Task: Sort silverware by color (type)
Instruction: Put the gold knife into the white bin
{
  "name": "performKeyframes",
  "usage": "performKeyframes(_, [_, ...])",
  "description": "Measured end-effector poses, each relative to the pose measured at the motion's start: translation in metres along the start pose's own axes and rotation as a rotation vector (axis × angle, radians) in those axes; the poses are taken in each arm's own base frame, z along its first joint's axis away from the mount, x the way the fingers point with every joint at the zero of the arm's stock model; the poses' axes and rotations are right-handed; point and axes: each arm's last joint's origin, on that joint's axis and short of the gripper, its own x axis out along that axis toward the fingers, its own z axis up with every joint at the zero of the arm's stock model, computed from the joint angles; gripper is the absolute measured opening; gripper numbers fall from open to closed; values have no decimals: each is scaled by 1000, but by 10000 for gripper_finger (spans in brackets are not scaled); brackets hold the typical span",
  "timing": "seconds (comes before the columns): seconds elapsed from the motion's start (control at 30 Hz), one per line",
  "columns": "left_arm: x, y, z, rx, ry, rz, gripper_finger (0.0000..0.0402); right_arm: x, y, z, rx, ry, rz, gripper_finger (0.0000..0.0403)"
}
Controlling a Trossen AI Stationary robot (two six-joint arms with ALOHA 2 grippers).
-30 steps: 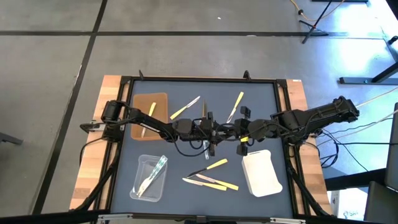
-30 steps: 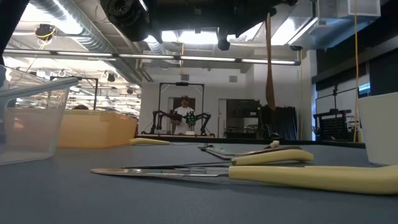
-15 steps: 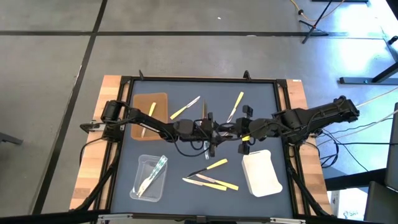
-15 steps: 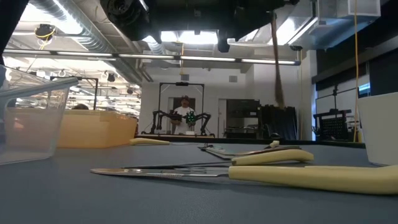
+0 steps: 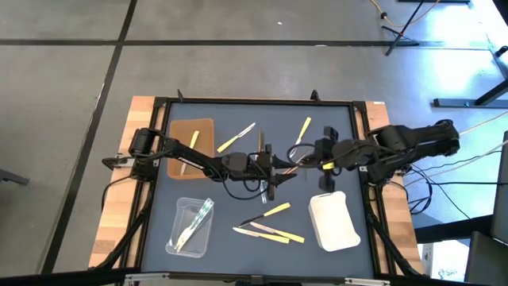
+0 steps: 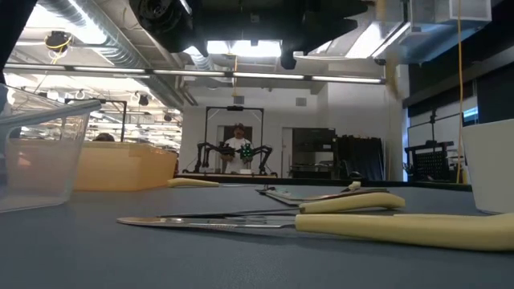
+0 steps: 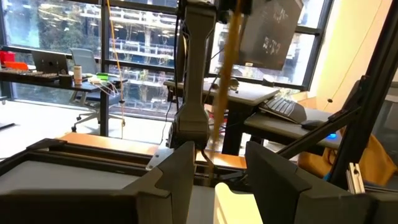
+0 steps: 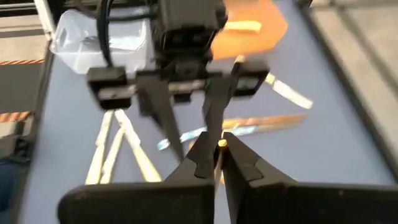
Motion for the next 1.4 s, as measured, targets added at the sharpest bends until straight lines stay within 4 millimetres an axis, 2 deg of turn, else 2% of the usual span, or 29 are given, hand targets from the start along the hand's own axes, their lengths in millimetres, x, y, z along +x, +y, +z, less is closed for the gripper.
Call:
performKeyframes(0.1, [0, 0, 0, 0, 0, 0, 139, -6, 0, -2, 90, 69, 68, 0])
performKeyframes(0.2, [0, 0, 0, 0, 0, 0, 139, -5, 1, -9, 174, 160, 113, 0])
performKeyframes(0.53, [0, 0, 0, 0, 0, 0, 139, 32, 6, -47, 353, 437, 171, 0])
performKeyframes(0.73, [0, 0, 0, 0, 1, 0, 139, 50, 12, -73, 371, 550, 140, 0])
performKeyframes(1.1, [0, 0, -1, 1, 2, 0, 139, 77, 39, -117, 340, 593, 180, 0])
performKeyframes(1.4, [0, 0, -1, 0, 2, 0, 139, 85, 44, -132, 314, 593, 185, 0])
